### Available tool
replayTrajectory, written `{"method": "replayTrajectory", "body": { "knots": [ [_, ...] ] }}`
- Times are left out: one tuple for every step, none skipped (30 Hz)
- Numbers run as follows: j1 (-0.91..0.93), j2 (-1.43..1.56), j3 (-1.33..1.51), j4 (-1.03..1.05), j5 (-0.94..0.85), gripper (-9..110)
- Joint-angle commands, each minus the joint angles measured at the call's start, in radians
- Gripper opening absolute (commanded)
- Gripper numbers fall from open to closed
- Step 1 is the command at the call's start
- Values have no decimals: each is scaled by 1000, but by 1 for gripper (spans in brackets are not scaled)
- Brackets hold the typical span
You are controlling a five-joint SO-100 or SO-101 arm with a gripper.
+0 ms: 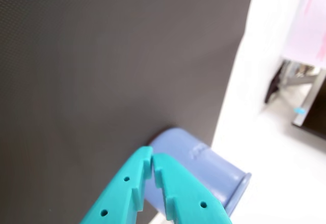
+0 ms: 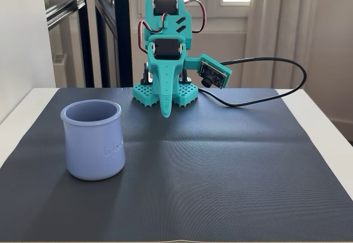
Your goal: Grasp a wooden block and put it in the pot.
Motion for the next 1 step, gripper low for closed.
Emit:
{"method": "replayTrajectory", "body": {
  "knots": [
    [3, 8, -5, 2, 8, 0]
  ]
}}
